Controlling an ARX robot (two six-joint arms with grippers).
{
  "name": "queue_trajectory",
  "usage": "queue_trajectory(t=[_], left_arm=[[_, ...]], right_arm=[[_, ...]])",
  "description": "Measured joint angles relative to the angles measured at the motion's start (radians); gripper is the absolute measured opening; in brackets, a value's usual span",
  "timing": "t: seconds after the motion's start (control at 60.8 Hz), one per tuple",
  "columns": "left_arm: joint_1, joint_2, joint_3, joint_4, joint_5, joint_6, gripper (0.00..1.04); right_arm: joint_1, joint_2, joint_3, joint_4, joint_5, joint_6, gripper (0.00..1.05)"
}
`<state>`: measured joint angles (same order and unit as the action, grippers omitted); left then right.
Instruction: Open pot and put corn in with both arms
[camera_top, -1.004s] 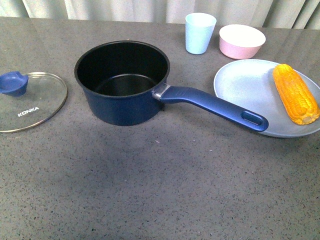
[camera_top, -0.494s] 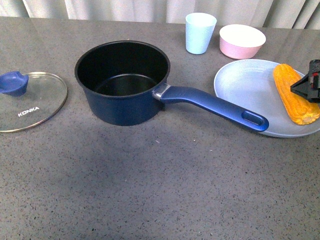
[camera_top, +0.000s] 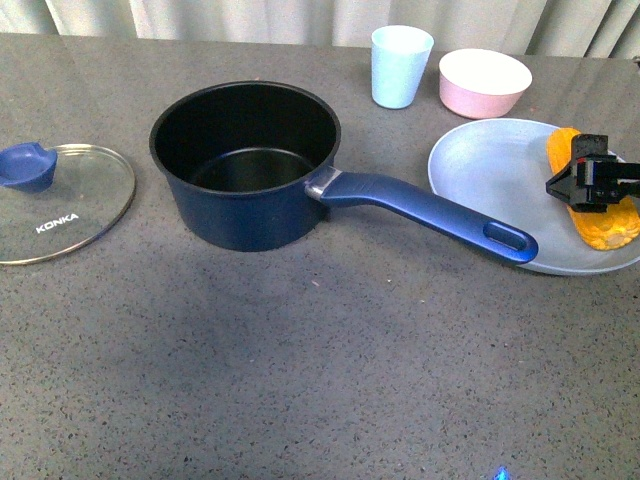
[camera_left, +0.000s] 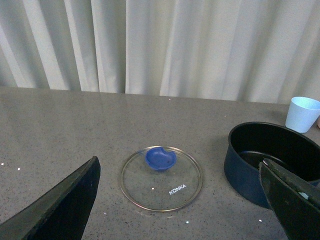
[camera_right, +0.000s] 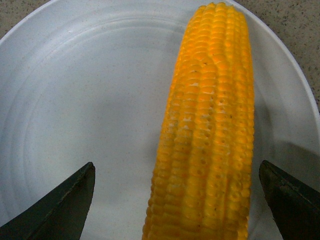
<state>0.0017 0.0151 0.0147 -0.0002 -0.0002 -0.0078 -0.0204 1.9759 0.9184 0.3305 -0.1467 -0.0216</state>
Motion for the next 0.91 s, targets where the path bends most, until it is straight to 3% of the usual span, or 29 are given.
queue_trajectory(t=[0.132,0.543,0.905], left_arm=[[0.0,0.0,0.0,0.0,0.0,0.0,0.96],[0.0,0.0,0.0,0.0,0.0,0.0,0.96],[0.0,0.0,0.0,0.0,0.0,0.0,0.96]], right_arm=[[0.0,0.01,0.005,-0.006,0.0,0.012,0.93],[-0.018,0.031,0.008,-0.027,0.007,0.026,0.38],[-0.027,-0.098,-0.01,-0.069,-0.089,0.053,0.24]])
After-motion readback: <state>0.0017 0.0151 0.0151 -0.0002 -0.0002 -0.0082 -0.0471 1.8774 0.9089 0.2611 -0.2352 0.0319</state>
